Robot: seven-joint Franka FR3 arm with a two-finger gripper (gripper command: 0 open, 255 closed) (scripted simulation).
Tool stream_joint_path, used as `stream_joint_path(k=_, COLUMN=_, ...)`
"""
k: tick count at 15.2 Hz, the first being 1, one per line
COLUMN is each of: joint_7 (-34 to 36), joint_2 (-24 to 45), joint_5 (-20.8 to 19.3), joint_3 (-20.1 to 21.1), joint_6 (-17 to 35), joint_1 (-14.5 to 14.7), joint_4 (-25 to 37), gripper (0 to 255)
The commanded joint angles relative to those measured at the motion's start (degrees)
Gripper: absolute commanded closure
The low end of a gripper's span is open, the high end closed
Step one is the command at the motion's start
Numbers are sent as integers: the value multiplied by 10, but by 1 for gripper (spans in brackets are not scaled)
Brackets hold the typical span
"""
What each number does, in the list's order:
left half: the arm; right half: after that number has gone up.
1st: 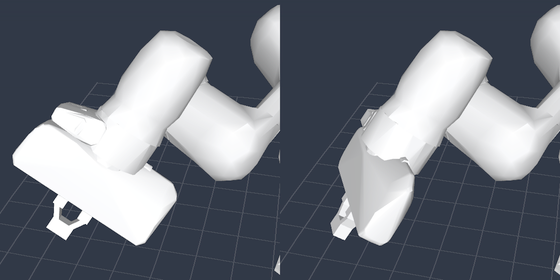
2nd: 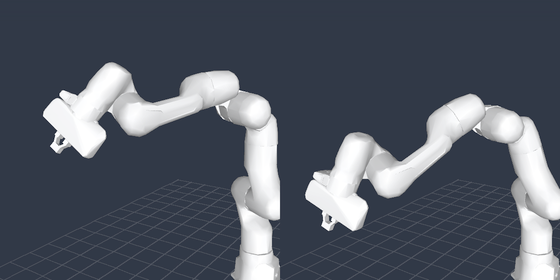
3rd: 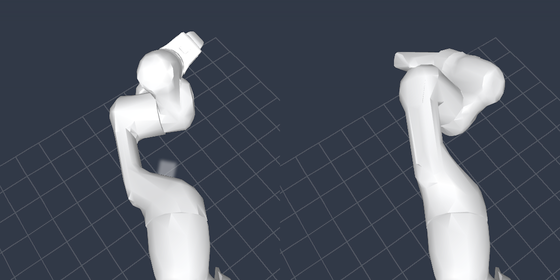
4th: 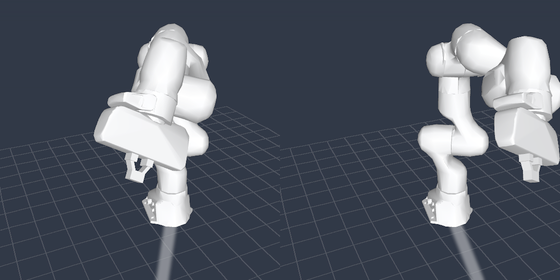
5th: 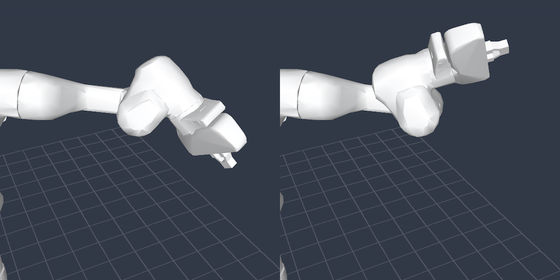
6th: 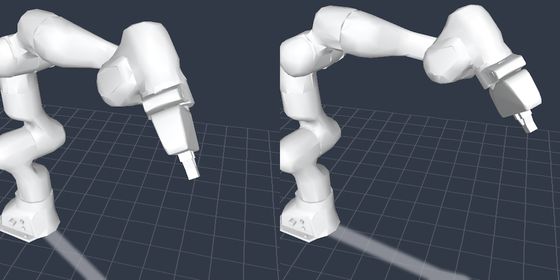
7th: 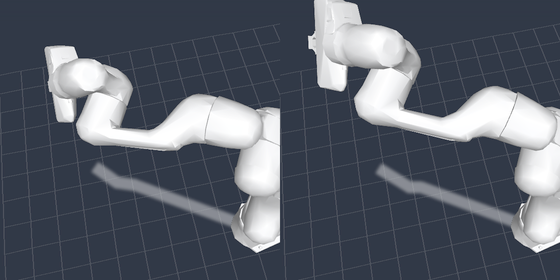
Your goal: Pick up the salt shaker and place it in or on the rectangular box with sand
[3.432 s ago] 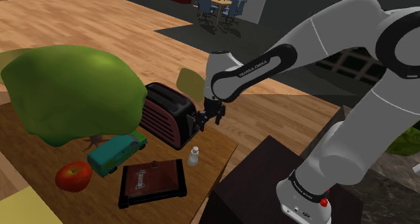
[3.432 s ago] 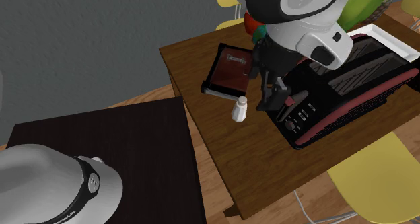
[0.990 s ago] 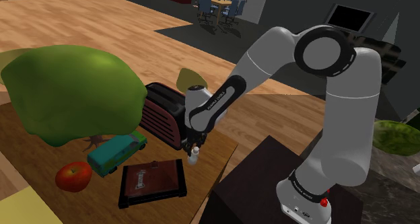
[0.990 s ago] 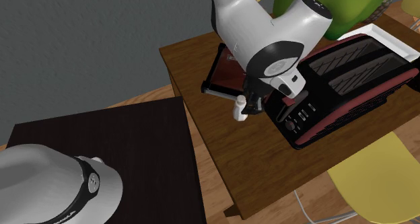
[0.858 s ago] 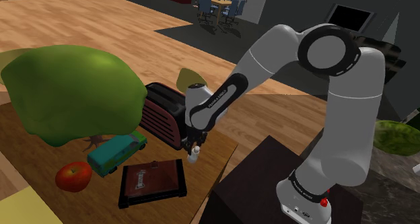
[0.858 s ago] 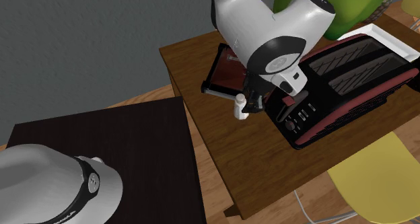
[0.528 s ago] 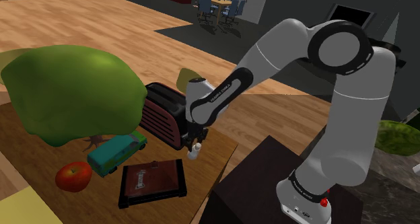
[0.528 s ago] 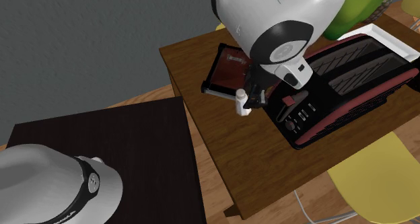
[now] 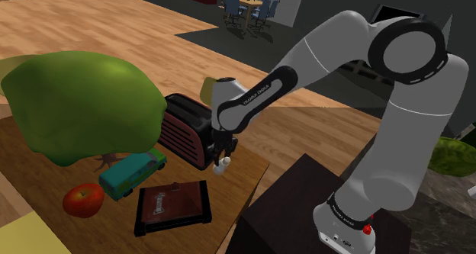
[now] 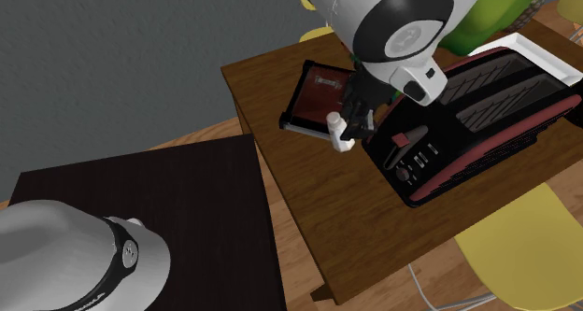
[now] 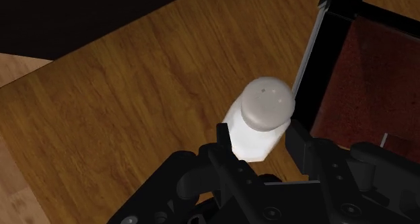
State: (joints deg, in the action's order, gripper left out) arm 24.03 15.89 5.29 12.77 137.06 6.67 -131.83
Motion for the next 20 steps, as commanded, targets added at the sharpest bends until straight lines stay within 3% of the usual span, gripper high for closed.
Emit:
stream_joint_path(k=1, joint_7=-1, joint_2=-14, joint_5=3, joint_3=1, joint_6=-15, joint_1=-1, joint_4=1, gripper=255)
stream_joint_path(k=7, joint_7=-2, joint_2=-47, joint_5=9, joint_3=4, joint_6=-51, joint_1=-4, joint_4=5, gripper=255)
stream_joint_path(k=20, joint_7=169, joint_2=86, joint_5=-24, joint_3=45, joint_6=-114, joint_1=108, joint_4=215, gripper=255)
